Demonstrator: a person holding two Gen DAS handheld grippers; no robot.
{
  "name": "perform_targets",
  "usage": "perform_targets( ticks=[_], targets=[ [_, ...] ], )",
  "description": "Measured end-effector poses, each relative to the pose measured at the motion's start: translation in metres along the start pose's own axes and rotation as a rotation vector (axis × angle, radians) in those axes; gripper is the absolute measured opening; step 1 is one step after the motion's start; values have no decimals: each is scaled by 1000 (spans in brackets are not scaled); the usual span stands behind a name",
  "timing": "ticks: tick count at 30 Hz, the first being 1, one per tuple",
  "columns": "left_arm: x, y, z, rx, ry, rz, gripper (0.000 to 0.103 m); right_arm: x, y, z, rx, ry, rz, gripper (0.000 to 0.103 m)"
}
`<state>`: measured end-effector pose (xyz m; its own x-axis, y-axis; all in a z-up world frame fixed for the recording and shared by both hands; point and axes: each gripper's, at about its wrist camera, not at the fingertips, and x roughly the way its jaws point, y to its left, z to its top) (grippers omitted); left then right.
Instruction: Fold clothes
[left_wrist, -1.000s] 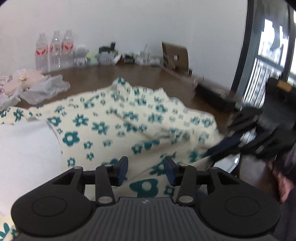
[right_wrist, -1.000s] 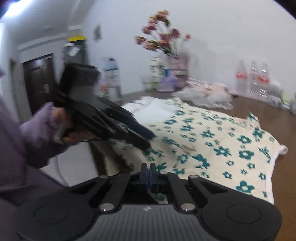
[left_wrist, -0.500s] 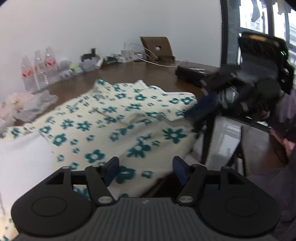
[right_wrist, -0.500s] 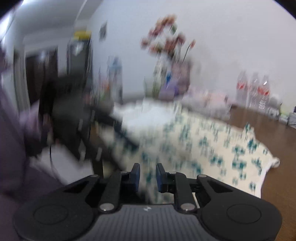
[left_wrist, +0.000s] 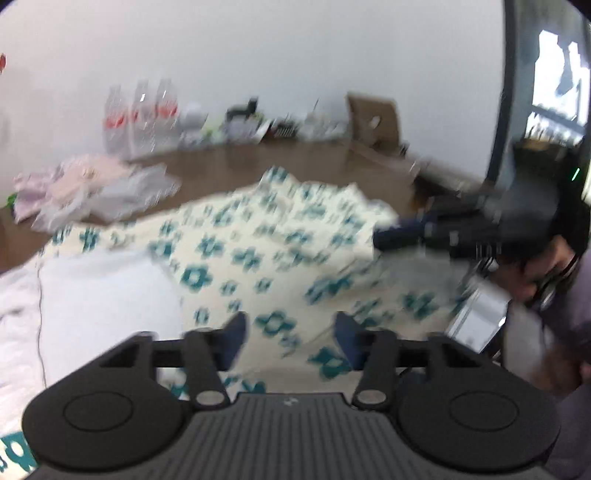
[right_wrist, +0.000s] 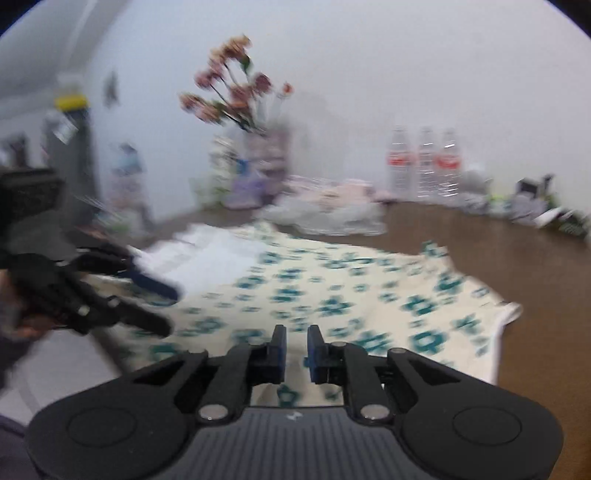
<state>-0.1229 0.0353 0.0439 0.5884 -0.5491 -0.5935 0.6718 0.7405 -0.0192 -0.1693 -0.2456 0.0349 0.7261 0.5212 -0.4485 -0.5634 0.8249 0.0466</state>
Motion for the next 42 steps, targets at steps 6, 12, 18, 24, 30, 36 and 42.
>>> perform_targets(
  ticks=[6, 12, 18, 24, 30, 36, 42],
  targets=[
    [5, -9, -13, 14, -4, 42, 44, 26, 19, -2, -74, 50, -70, 1],
    [-15, 12, -1, -57, -27, -6, 52, 29, 14, 4, -30, 90, -4, 6],
    [-55, 63, 30, 23, 26, 271, 54, -11, -41, 38, 78, -21, -170, 28],
    [21, 121, 102, 102, 56, 352, 77, 74, -109, 105, 158, 103, -234, 29],
    [118, 147, 98, 73, 132, 360, 72, 176, -121, 115, 100, 284, -318, 30],
    [115, 168, 72, -103, 25, 396, 67, 184, -120, 96, 59, 248, -360, 3],
    [130, 178, 84, -154, 23, 524, 67, 204, -123, 109, -6, 228, -405, 4]
  ],
)
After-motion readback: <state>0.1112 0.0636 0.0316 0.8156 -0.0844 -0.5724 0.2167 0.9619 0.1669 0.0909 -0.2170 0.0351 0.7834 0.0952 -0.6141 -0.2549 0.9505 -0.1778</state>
